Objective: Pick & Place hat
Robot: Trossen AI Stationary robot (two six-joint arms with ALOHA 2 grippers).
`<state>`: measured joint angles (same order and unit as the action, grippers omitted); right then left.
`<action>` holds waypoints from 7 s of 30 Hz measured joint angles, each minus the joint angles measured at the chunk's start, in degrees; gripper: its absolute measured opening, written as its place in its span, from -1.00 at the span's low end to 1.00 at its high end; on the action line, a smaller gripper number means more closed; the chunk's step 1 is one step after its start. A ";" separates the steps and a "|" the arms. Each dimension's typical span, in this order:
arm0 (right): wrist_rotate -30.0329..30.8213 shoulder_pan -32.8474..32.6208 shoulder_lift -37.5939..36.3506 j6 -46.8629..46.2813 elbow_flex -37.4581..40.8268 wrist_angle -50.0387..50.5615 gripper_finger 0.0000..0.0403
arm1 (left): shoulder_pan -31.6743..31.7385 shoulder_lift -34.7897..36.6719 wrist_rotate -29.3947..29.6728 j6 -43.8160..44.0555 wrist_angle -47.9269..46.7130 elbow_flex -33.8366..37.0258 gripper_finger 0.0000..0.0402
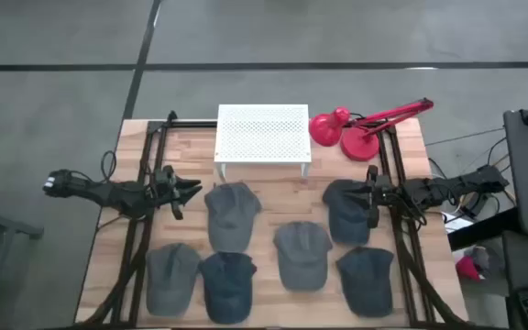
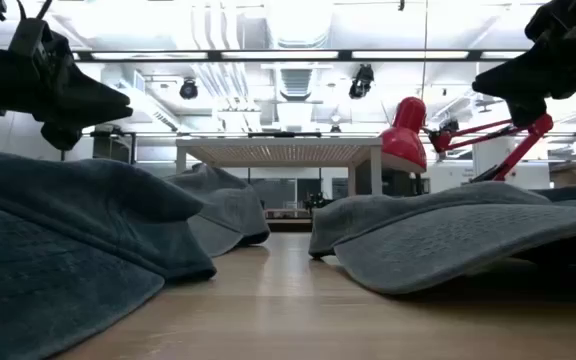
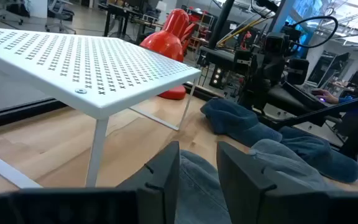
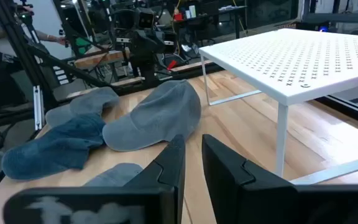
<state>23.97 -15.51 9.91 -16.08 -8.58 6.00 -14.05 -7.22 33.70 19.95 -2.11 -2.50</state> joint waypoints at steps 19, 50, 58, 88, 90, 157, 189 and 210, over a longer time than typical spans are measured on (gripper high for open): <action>0.00 0.02 -0.02 0.02 0.02 -0.02 -0.74 | 0.00 0.02 0.00 -0.01 0.00 0.00 -0.46; 0.42 0.15 -0.02 18.01 0.00 -0.26 -0.74 | -0.02 0.02 0.01 -0.01 0.00 0.00 -0.46; 0.42 0.15 0.00 22.10 0.02 -0.28 -0.74 | -0.02 0.02 0.01 0.00 0.09 0.00 -0.46; 1.95 0.15 0.00 -26.22 -0.28 -11.41 -0.74 | 0.00 0.00 1.34 0.01 1.22 0.17 -0.46; 1.95 0.15 0.00 -27.23 -0.28 -11.41 -0.74 | 0.00 0.00 1.34 0.66 1.30 0.17 -0.46; -11.85 4.30 53.92 -77.49 -31.12 58.20 0.47 | -0.01 0.00 1.30 6.04 1.66 0.02 -0.46; -10.73 13.68 53.51 -68.97 -21.29 40.09 -0.90 | -0.01 0.00 1.30 7.57 1.65 0.00 -0.46; -6.95 13.99 58.79 -50.70 -72.09 64.87 -0.96 | -0.02 0.00 1.30 8.71 1.64 0.00 -0.46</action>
<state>17.01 -1.52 68.70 -66.77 -80.67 70.87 -14.06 -7.22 35.00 28.67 -0.47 -2.50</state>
